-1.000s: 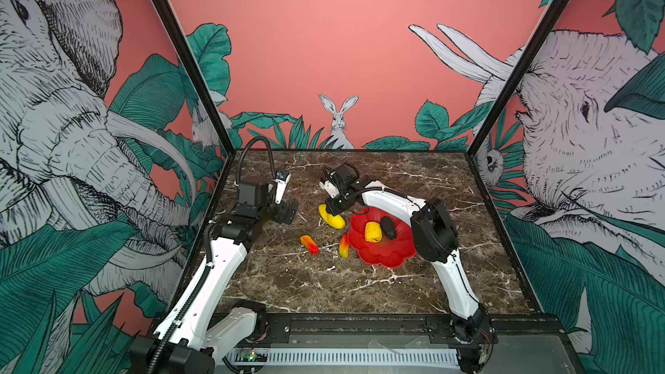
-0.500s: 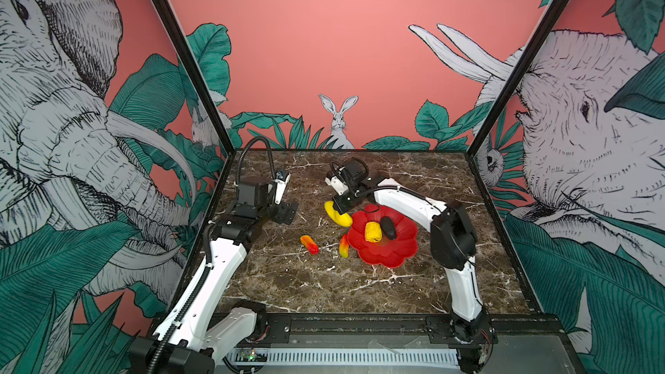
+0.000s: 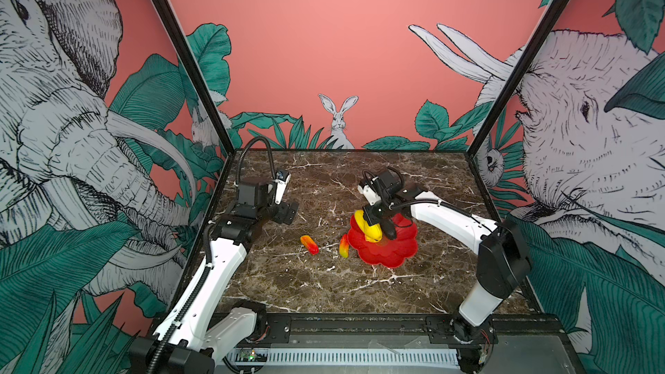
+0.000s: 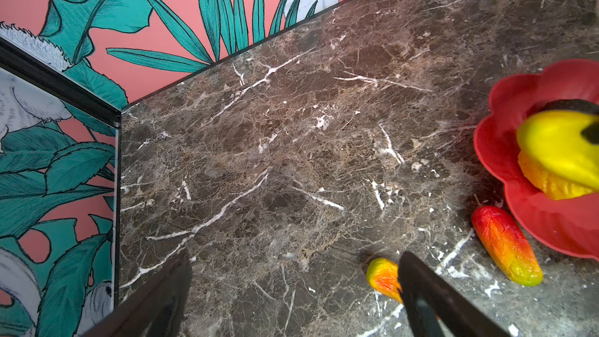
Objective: Arrange fruit in a fruit bowl
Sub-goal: Place the fruit in the fruit bowl.
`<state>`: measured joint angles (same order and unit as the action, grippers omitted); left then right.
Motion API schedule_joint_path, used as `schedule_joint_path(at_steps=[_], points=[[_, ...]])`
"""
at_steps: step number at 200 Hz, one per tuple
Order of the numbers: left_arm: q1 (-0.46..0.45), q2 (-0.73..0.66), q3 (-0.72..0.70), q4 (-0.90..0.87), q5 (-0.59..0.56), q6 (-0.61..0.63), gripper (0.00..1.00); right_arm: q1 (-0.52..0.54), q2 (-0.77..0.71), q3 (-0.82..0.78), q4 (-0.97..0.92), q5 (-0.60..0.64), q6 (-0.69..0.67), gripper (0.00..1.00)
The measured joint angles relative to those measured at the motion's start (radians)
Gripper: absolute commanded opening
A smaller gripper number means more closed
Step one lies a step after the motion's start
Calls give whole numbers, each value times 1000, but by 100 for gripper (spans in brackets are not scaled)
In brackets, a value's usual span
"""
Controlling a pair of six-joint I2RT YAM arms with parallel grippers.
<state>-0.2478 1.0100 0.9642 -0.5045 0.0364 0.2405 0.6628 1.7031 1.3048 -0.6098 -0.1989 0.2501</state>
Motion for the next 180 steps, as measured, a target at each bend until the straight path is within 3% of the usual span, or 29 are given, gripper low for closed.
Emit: schedule_joint_path(at_steps=[89,165,180], points=[[0,3,0,0,8,0,100,25,-10,-53,85,18,42,0],[0,3,0,0,8,0,100,66,-3,-44,72,225,0,0],[0,3,0,0,8,0,100,76,-3,-42,62,261,-16,8]])
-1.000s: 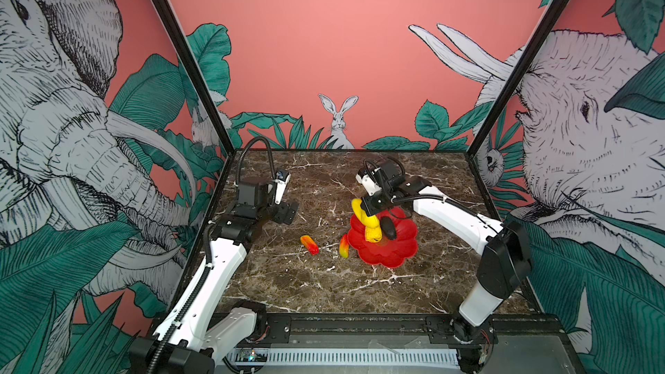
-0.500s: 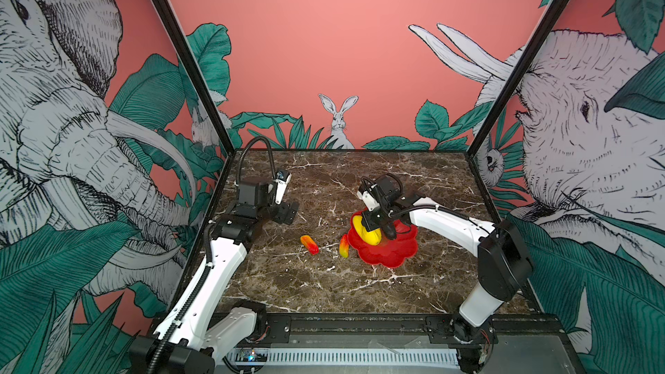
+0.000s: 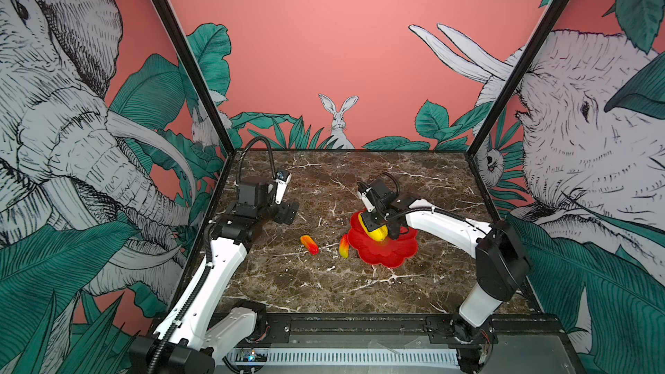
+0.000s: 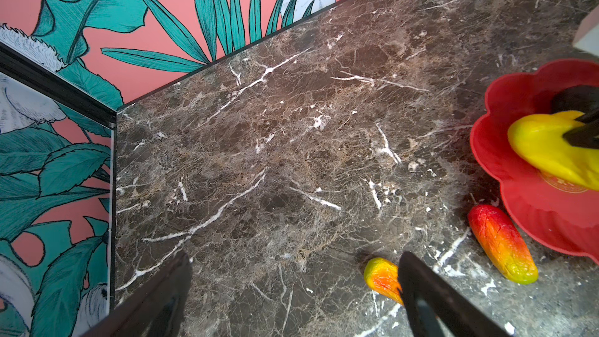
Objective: Arrange fruit in a fruit bowl
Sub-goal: Place the fruit in the fruit bowl, then pick up the fruit from the center of the table.
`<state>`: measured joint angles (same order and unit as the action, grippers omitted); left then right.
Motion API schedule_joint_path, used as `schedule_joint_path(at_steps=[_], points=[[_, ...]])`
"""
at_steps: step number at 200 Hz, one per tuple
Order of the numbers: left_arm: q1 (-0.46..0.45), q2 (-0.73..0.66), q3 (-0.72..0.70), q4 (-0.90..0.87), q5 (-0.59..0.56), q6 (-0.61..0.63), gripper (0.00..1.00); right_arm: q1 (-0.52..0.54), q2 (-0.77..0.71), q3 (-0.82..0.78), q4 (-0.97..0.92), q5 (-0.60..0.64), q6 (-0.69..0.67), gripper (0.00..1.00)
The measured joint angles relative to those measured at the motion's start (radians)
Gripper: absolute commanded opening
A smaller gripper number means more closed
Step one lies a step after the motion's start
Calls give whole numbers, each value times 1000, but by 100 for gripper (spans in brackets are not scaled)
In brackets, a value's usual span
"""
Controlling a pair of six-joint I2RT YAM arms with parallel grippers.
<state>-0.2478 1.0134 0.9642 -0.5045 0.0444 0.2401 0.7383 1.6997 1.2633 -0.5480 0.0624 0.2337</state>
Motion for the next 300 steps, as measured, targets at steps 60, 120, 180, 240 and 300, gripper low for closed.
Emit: schedule_joint_path(at_steps=[60,120,180,240,300], points=[[0,0,0,0,0,0,100,13,0,-6,-11,3,-32,42],[0,0,0,0,0,0,100,14,-2,60,-53,-19,-131,71],[0,0,0,0,0,0,100,22,-31,155,-65,-153,-287,100],[0,0,0,0,0,0,100,148,100,209,-79,-262,-330,99],[0,0,0,0,0,0,100,221,238,259,-32,-277,-283,93]])
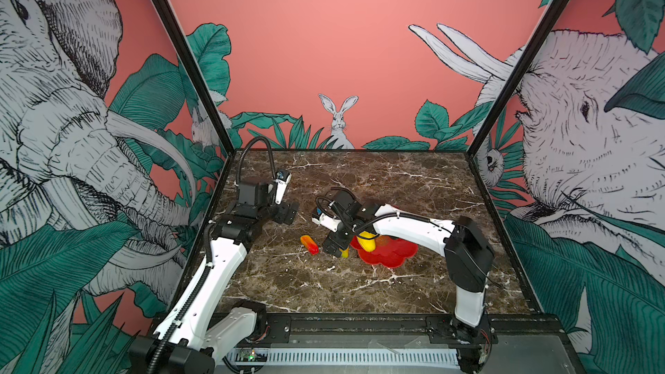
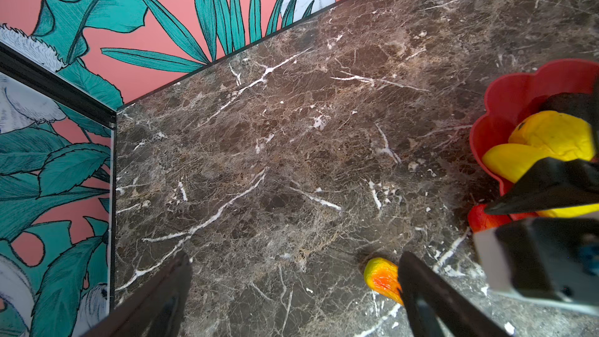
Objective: Arrange fruit in a fruit bowl
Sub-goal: Pick up the fruit from the center of the table.
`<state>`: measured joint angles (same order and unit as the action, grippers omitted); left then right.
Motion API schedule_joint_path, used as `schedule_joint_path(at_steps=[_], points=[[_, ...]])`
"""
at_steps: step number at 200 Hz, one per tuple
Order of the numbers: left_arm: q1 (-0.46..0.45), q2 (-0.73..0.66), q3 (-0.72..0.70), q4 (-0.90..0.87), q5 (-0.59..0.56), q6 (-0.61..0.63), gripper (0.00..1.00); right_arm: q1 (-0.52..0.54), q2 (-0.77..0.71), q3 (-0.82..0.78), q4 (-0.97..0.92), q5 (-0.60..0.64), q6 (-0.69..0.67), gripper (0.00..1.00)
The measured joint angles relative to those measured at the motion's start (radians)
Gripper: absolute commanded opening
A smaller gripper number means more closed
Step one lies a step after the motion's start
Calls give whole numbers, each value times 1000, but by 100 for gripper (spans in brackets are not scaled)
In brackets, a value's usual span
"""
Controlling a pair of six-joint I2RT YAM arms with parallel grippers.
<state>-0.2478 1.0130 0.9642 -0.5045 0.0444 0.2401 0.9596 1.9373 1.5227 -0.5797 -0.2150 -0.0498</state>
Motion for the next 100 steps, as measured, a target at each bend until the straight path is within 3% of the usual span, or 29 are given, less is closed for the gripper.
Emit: schedule_joint_path(at_steps=[44,100], points=[[0,-3,0,0,-1,0,100,12,153,142,82,-6,88,85],[0,-18,0,0,-1,0,100,25,243,158,153,-31,165,67]])
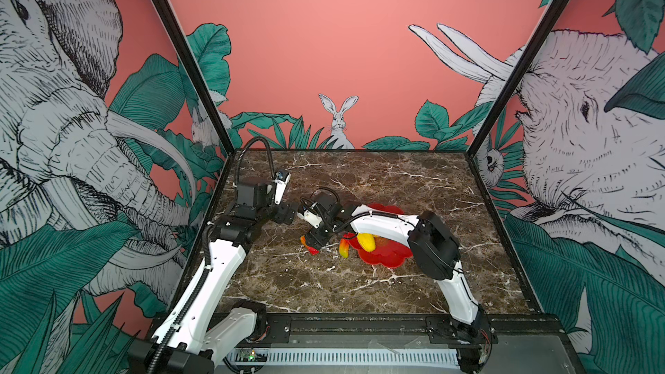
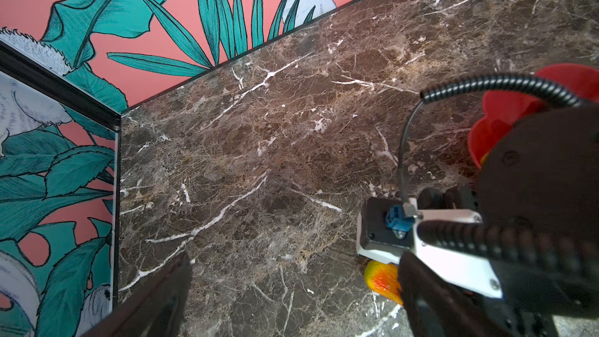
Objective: Arrange fruit in a fruit bowl
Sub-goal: Pick up the fruit from the center of the table.
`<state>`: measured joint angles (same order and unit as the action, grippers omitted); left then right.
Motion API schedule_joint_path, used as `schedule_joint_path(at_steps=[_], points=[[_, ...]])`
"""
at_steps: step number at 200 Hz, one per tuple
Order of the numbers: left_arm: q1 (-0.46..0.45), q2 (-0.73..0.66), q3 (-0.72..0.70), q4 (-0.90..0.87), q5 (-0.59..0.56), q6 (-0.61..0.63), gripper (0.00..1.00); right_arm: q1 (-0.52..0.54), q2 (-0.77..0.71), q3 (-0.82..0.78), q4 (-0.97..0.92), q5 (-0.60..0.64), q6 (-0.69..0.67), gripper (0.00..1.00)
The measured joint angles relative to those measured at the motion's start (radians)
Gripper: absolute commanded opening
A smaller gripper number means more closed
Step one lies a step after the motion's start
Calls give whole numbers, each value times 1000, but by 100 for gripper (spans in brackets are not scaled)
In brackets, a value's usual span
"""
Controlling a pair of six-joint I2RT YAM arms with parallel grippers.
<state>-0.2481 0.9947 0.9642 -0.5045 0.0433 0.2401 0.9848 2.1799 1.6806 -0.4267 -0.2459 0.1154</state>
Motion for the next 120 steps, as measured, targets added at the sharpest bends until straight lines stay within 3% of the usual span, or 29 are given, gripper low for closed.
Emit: schedule_joint_path(at_steps=[23,83,120], points=[[0,-7,0,0,0,0,100,5,26,0,21,-14,37,59],[0,-23,0,0,-1,0,100,6,22,-5,27,-24,51,17],[0,-23,0,0,-1,0,100,-22,-184,-126,-42,-19,-10,9]])
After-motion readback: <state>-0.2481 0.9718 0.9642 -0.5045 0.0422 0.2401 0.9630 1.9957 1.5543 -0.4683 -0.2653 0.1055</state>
